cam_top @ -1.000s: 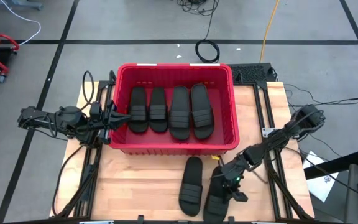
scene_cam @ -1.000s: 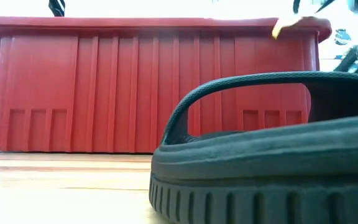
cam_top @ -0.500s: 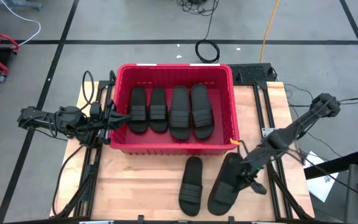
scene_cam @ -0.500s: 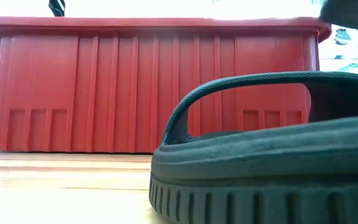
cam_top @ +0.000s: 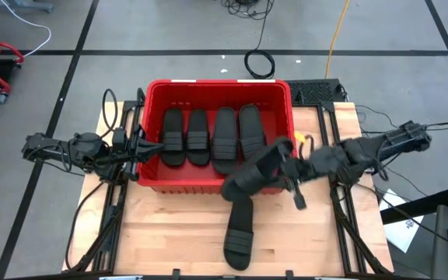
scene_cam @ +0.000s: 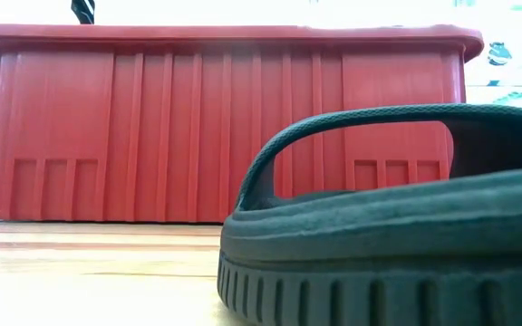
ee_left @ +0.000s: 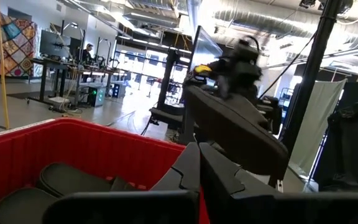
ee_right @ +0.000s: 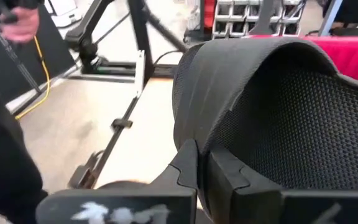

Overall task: Pick and place slides into bin
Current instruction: Put the slipper on top of the slipper inside the bin

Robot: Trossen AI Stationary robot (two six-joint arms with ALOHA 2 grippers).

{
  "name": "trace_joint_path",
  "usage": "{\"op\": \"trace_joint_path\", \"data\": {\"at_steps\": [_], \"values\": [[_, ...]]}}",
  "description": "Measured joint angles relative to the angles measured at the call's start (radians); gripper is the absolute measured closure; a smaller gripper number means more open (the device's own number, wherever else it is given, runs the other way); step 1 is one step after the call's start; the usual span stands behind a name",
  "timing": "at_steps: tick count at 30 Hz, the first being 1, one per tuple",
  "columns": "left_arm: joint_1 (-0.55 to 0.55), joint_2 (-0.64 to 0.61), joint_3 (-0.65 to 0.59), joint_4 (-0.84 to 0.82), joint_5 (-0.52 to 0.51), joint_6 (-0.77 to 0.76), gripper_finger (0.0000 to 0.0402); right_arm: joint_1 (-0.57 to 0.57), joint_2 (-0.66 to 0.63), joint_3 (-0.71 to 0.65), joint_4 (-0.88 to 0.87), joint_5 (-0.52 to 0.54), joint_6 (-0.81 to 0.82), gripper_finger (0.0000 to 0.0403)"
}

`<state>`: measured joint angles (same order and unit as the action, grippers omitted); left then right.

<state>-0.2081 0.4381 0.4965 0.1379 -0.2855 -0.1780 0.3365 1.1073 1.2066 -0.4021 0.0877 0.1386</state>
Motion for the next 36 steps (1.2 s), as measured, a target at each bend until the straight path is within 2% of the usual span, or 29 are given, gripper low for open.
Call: {"op": "trace_joint_path", "data": {"at_steps": [6, 11, 13, 17, 21, 25, 29, 34, 36], "values": [[0.0, 0.0, 0.0, -0.001, -0.001, 0.003, 0.0383, -0.25, 0.03, 0.055, -0.005, -0.262, -0.066, 0.0401], [0.0, 0.0, 0.0, -0.002, -0.018, 0.062, 0.0387, -0.494, 0.029, 0.101, -0.003, -0.448, -0.107, 0.0401], [0.0, 0.0, 0.0, -0.002, -0.041, 0.068, 0.0392, -0.606, 0.034, 0.121, -0.02, -0.554, -0.127, 0.0401], [0.0, 0.0, 0.0, -0.003, -0.084, 0.067, 0.04, -0.84, 0.079, 0.163, -0.068, -0.792, -0.162, 0.0401], [0.0, 0.0, 0.0, -0.001, -0.112, 0.063, 0.039, -1.003, 0.167, 0.197, -0.035, -0.943, -0.186, 0.0401], [0.009, 0.0, 0.0, 0.0, -0.161, 0.021, 0.0381, -1.1, 0.292, 0.26, 0.079, -1.121, -0.173, 0.0401], [0.027, 0.0, 0.0, 0.001, -0.17, -0.007, 0.0387, -1.155, 0.445, 0.365, 0.231, -1.28, -0.091, 0.0401], [0.046, 0.0, 0.0, -0.002, -0.169, -0.081, 0.04, -1.145, 0.641, 0.527, 0.341, -1.44, 0.017, 0.0401], [0.047, 0.0, 0.0, -0.01, -0.167, -0.096, 0.0397, -1.12, 0.709, 0.578, 0.378, -1.454, 0.054, 0.0401]]}}
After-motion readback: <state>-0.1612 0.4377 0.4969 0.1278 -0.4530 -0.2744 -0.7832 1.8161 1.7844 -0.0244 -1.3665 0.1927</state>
